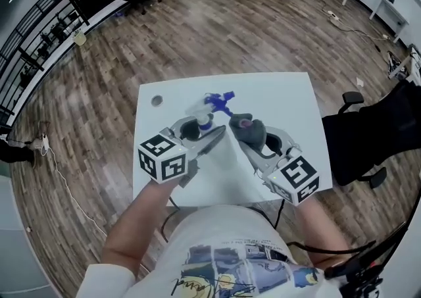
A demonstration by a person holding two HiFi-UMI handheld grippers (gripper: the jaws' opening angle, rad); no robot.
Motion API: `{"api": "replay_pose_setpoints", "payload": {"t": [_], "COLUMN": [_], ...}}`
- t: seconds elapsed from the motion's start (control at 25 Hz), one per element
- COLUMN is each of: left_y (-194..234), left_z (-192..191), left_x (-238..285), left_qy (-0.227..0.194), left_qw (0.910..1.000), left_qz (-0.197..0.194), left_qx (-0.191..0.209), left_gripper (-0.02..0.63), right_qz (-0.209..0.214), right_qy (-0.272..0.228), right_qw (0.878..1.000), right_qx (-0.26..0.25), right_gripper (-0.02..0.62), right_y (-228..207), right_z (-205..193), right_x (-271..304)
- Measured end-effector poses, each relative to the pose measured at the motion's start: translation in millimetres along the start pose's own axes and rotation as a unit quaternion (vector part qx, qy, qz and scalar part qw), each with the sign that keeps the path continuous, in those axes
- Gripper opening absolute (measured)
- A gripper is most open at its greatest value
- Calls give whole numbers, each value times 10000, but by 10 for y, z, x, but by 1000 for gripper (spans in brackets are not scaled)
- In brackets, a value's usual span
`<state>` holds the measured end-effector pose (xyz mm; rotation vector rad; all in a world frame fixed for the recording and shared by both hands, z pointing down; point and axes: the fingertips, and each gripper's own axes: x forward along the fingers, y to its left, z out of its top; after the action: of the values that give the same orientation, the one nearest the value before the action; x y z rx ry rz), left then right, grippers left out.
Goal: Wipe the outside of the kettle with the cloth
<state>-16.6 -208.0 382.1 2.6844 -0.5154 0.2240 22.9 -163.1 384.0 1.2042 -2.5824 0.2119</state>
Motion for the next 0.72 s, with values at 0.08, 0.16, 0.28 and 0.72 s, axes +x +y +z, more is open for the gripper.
{"api": "replay_pose_setpoints", "payload": {"t": [0.08, 0.16, 0.28, 0.72], "left_y": [-29, -70, -131, -225], "left_z": [101, 180, 261, 743], "left_x": [10, 13, 36, 42], "left_qy": [-166, -279, -344, -713], "left_qw": [9995, 9989, 9988, 9970], "left_qz": [-100, -180, -222, -160], "left_qx": [-242, -331, -266, -265], "left_gripper": [201, 201, 201, 201], "right_qz": [53, 122, 164, 128], "right_qy": [10, 81, 202, 867], "right_qw": [10000, 9998, 9995, 9941], "right_qx": [73, 108, 188, 642], "right_gripper": [127, 127, 127, 127], "right_y": [-1, 26, 26, -105], "right_z": [-68, -167, -339, -1081], "right_x": [26, 58, 68, -39]}}
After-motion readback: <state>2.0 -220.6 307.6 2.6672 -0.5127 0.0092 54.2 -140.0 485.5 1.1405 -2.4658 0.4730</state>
